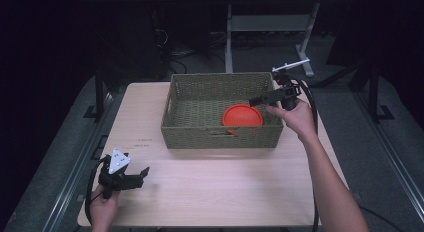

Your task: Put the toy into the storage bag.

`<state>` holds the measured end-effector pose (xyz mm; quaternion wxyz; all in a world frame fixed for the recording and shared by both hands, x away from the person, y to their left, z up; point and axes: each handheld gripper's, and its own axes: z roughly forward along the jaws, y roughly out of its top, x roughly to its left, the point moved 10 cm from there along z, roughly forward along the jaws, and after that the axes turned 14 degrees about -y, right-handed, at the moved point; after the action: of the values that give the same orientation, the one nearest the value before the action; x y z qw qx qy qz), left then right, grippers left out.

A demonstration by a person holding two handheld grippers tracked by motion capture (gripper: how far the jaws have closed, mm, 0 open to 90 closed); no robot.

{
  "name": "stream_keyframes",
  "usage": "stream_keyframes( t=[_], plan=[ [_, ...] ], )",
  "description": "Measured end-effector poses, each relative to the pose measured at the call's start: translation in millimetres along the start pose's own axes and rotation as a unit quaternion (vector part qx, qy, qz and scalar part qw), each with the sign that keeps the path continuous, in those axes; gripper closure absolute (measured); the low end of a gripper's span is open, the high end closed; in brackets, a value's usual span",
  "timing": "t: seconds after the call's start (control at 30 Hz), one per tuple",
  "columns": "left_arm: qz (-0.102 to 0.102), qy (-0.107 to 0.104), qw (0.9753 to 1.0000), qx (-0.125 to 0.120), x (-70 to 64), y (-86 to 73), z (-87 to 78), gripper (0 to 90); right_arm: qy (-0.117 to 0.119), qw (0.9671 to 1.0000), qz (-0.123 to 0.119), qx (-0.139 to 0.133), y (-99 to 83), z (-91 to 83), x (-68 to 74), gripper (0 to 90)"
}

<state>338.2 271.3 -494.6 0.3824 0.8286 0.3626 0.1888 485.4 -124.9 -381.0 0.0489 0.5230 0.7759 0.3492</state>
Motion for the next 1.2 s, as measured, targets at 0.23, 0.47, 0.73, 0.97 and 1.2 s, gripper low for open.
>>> stream_keyframes(
  t=[0.23,0.47,0.73,0.97,1.2],
  plan=[
    [-0.001,0.000,1.0000,-0.001,0.0,0.0,-0.1,12.8,0.003,1.0000,-0.003,-0.003,-5.0,-9.2,0.4,27.2],
    [0.000,0.000,1.0000,-0.001,0.7,0.1,-0.1,12.8,0.003,0.9999,-0.010,-0.005,-11.8,-15.7,2.3,26.0],
    [-0.002,0.001,1.0000,-0.004,0.6,0.5,-0.7,12.8,0.015,0.9998,-0.011,-0.008,-17.7,-22.1,6.5,25.3],
    [-0.002,0.001,1.0000,-0.005,0.2,0.6,-0.7,12.8,0.022,0.9996,-0.013,-0.011,-26.7,-26.2,7.5,24.6],
    [-0.003,0.001,1.0000,-0.005,0.2,0.4,-0.7,12.8,0.019,0.9997,-0.011,-0.012,-35.1,-31.6,4.9,23.0]
  ],
)
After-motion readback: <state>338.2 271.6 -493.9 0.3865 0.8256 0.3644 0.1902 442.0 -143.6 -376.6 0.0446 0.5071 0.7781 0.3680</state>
